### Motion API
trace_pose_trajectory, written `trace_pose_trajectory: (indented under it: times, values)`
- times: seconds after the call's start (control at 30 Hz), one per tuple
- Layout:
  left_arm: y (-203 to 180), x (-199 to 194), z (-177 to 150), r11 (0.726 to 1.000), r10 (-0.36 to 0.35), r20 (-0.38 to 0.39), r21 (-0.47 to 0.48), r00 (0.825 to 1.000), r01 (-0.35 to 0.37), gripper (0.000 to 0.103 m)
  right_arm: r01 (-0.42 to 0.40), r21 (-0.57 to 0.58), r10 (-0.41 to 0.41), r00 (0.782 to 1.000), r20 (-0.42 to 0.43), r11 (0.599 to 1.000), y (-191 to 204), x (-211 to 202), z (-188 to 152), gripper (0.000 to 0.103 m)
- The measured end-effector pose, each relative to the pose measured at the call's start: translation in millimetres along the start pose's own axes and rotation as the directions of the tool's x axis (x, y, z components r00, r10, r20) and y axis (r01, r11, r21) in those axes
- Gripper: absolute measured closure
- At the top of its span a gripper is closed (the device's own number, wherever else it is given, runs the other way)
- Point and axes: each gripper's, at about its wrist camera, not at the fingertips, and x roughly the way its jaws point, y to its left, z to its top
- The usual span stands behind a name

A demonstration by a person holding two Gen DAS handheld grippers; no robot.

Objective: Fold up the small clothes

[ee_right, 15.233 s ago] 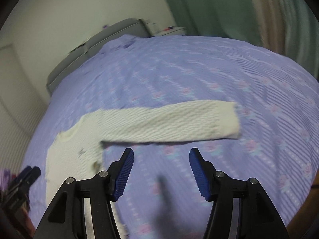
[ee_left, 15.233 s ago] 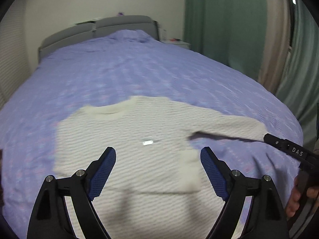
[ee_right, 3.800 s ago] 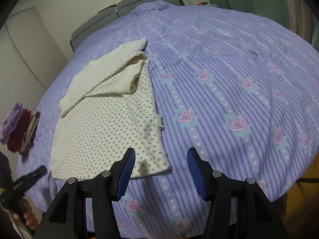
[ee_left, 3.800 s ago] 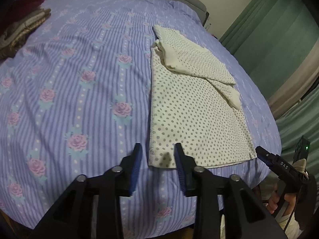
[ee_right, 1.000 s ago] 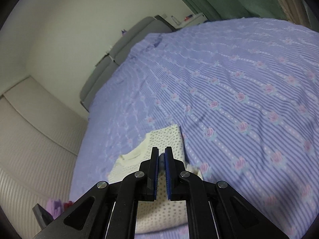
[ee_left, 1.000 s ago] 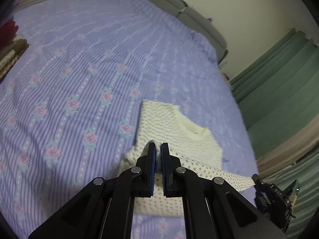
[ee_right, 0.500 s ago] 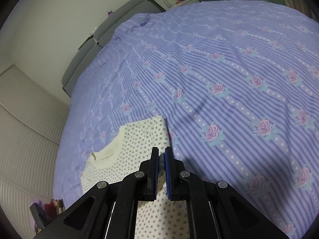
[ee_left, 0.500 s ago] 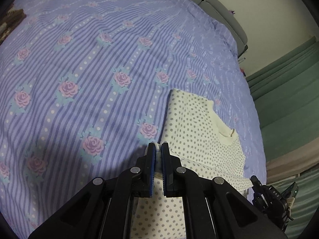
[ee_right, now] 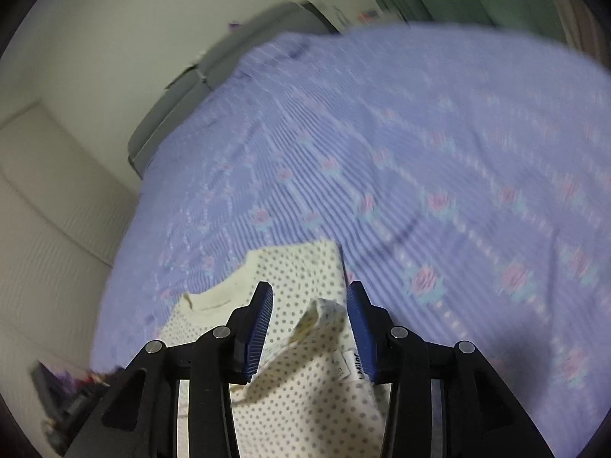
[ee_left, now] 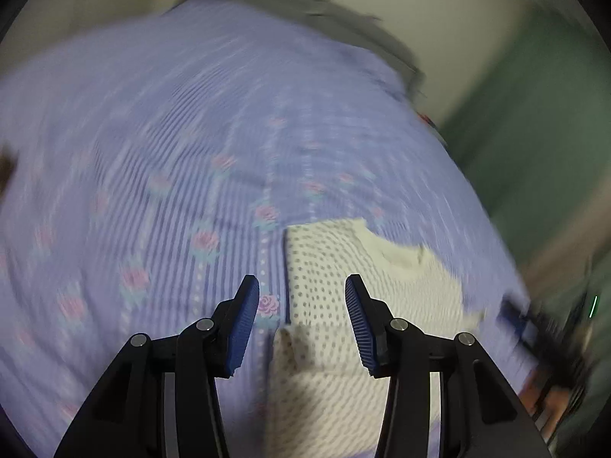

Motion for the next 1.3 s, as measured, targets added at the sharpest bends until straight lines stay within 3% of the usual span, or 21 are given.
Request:
trace_pose_trajectory:
  times: [0.07, 0.13, 0.2, 0.27, 0.37, 0.43, 0.53, 0.7, 0.87, 0.97, 1.0, 1.03, 1.1, 1.13, 1.23, 1.3]
  values:
    - [-8, -7, -6, 0.986, -0.015, -0.034, 0.165, 0.999, 0.020, 0.057, 0.016, -0.083, -0.015, 1.000, 0.018, 0.996, 7, -12, 0, 0.055]
    - [-14, -9, -15, 0.954, -0.005, -0.069, 0.299, 0.998, 0.025, 0.057, 0.057, -0.193, -0.055, 0.998, 0.013, 0.980, 16, -21, -2, 0.054]
    - [-17, -4, -24, 0.904, 0.017, -0.107, 0.426, 0.994, 0.030, 0.057, 0.069, -0.319, -0.077, 0.997, -0.013, 0.945, 23, -25, -7, 0.054]
    - [-18, 1, -27, 0.871, 0.026, -0.128, 0.490, 0.991, 0.040, 0.058, 0.078, -0.434, -0.107, 0.993, -0.043, 0.898, 29, -24, -14, 0.054]
    - [-19, 11, -27, 0.830, 0.030, -0.159, 0.554, 0.987, 0.065, 0.058, 0.092, -0.548, -0.160, 0.984, -0.078, 0.831, 33, -14, -23, 0.054]
    - [-22, 20, -29, 0.809, 0.042, -0.176, 0.584, 0.983, 0.071, 0.058, 0.086, -0.581, -0.182, 0.977, -0.110, 0.809, 32, -1, -25, 0.055]
    - [-21, 25, -32, 0.788, 0.044, -0.214, 0.607, 0.976, 0.097, 0.058, 0.075, -0.581, -0.196, 0.969, -0.149, 0.811, 26, 16, -23, 0.055]
    - [-23, 29, -41, 0.722, 0.067, -0.242, 0.681, 0.968, 0.121, 0.058, 0.080, -0.614, -0.223, 0.961, -0.160, 0.785, 24, 32, -24, 0.055]
    - [-20, 45, -32, 0.703, 0.091, -0.228, 0.704, 0.969, 0.100, 0.058, 0.065, -0.641, -0.212, 0.965, -0.155, 0.764, 28, 33, -28, 0.055]
    - [-28, 47, -29, 0.669, 0.089, -0.205, 0.738, 0.975, 0.094, 0.059, 0.060, -0.652, -0.210, 0.965, -0.155, 0.755, 28, 37, -27, 0.055]
    - [-28, 47, -27, 0.670, 0.087, -0.199, 0.737, 0.976, 0.091, 0.060, 0.055, -0.651, -0.204, 0.966, -0.157, 0.757, 27, 39, -26, 0.055]
    - [-28, 49, -22, 0.689, 0.078, -0.193, 0.720, 0.978, 0.088, 0.061, 0.049, -0.647, -0.197, 0.967, -0.159, 0.761, 27, 41, -24, 0.055]
    - [-22, 51, -13, 0.759, 0.018, -0.214, 0.639, 0.977, 0.126, 0.061, 0.036, -0.610, -0.173, 0.971, -0.167, 0.792, 23, 45, -16, 0.055]
    - [-19, 52, -11, 0.777, -0.001, -0.220, 0.614, 0.975, 0.139, 0.061, 0.027, -0.593, -0.160, 0.972, -0.174, 0.805, 22, 46, -14, 0.055]
    - [-19, 58, -11, 0.794, -0.034, -0.246, 0.582, 0.969, 0.176, 0.061, 0.005, -0.567, -0.132, 0.974, -0.184, 0.824, 22, 51, -9, 0.055]
    - [-16, 63, -10, 0.822, -0.063, -0.263, 0.533, 0.963, 0.199, 0.062, -0.016, -0.566, -0.115, 0.974, -0.195, 0.824, 24, 54, -8, 0.056]
